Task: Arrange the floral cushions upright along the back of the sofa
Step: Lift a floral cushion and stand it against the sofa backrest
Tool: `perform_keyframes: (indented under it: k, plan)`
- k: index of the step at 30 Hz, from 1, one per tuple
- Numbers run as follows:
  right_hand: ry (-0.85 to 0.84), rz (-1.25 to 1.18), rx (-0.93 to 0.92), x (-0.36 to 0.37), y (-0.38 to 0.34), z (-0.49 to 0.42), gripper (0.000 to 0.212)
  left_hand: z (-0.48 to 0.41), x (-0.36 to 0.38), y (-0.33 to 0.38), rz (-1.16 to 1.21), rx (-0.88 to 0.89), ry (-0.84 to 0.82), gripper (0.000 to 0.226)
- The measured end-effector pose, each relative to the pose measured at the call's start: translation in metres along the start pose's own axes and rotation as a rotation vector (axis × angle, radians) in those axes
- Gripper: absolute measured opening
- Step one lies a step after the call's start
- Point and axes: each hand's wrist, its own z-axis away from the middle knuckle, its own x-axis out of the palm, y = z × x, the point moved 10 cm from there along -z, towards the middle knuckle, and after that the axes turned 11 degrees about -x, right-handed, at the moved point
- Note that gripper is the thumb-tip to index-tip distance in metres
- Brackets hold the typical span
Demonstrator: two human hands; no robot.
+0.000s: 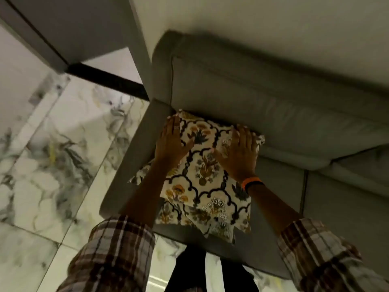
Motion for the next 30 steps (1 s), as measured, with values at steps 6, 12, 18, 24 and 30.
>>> perform_keyframes:
  k: [6, 12, 18, 24, 30]
  plan:
    - [0.147, -0.647, 0.662, 0.062, 0.086, 0.073, 0.092, 0.005, 0.071, -0.061, 0.291, -0.573, -0.276, 0.099]
    - [0.219, -1.273, 0.917, 0.084, 0.105, 0.099, 0.046, 0.017, 0.087, -0.075, 0.573, -0.716, -0.220, 0.134]
    - [0.436, -1.291, 0.748, 0.008, 0.164, 0.128, 0.043, 0.055, 0.079, 0.036, 0.754, -0.444, -0.111, 0.090]
    - [0.380, -1.217, 0.641, -0.061, 0.305, 0.199, 0.111, 0.115, 0.163, 0.175, 0.792, -0.236, -0.244, 0.109]
    - [0.334, -1.125, 0.444, -0.096, 0.450, 0.227, 0.110, 0.125, 0.286, 0.295, 0.649, -0.116, -0.336, 0.137]
